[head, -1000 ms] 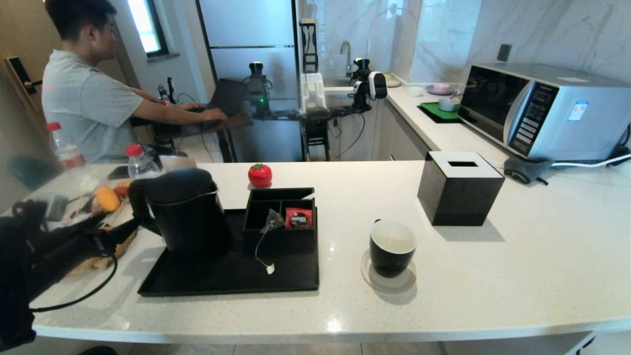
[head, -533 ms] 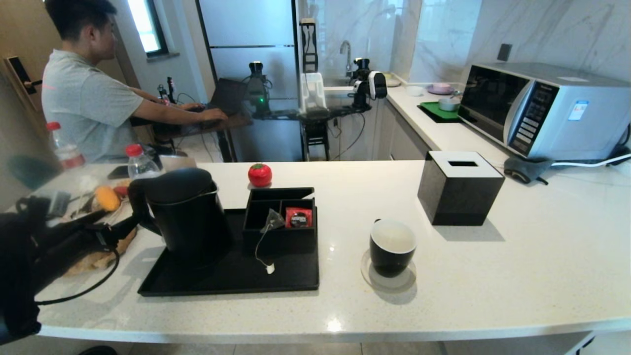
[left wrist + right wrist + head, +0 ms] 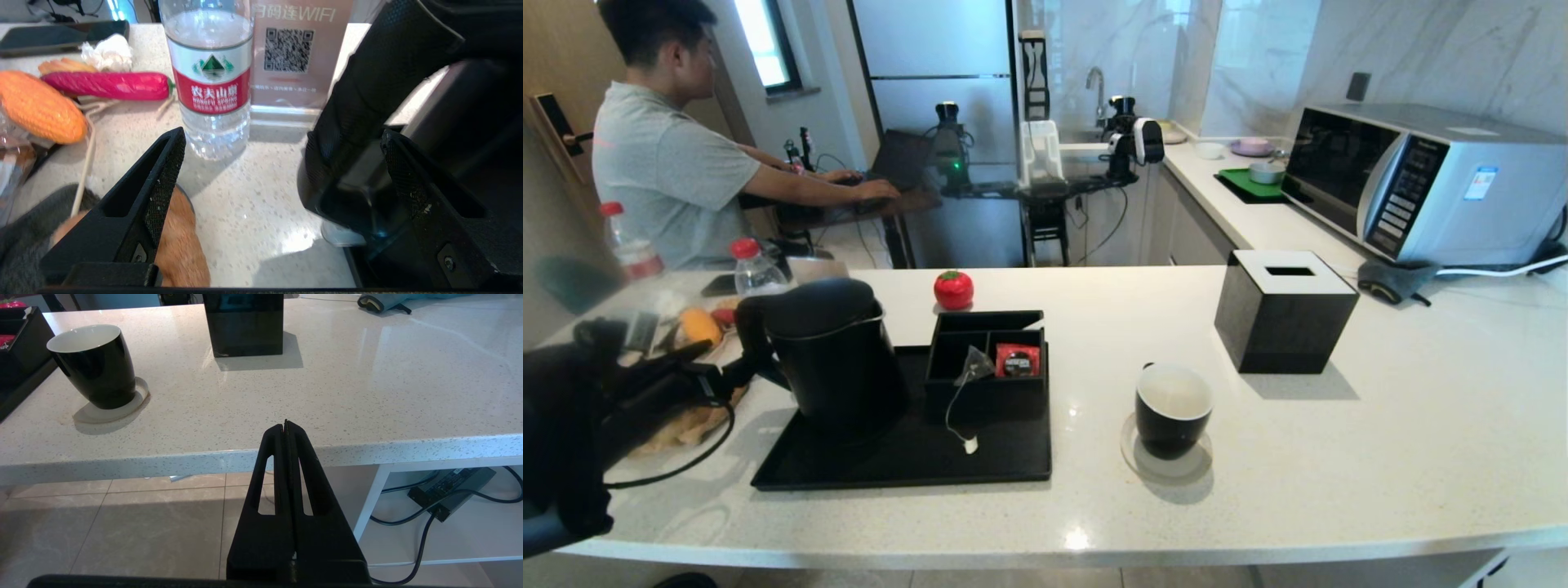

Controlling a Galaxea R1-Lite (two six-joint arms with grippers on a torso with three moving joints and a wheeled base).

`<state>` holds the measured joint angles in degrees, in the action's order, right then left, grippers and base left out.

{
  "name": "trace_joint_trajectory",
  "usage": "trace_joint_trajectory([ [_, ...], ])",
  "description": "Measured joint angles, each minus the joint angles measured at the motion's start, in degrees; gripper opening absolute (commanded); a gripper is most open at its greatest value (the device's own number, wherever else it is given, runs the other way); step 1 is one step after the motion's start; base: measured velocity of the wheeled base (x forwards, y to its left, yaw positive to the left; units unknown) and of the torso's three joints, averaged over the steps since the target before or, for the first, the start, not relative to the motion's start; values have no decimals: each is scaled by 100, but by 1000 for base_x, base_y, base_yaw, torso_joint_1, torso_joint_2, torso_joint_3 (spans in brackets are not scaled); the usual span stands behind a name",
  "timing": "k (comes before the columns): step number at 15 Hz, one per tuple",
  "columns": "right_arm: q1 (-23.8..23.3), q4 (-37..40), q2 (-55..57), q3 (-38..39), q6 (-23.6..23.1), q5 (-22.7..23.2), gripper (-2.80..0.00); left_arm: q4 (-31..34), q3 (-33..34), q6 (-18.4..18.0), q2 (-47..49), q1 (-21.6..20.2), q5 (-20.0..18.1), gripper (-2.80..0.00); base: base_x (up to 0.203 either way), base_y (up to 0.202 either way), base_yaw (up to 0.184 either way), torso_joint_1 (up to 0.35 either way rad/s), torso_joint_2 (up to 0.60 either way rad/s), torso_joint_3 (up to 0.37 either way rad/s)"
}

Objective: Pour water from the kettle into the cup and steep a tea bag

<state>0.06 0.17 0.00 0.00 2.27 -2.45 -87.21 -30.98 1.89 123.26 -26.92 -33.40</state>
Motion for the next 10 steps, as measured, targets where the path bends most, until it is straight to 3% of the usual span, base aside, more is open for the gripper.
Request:
trace_joint_trajectory([
  [10, -1, 1, 0, 0, 1, -2, -280, 0, -840, 1, 468, 146, 57, 0, 0, 0, 0, 0, 0, 0],
])
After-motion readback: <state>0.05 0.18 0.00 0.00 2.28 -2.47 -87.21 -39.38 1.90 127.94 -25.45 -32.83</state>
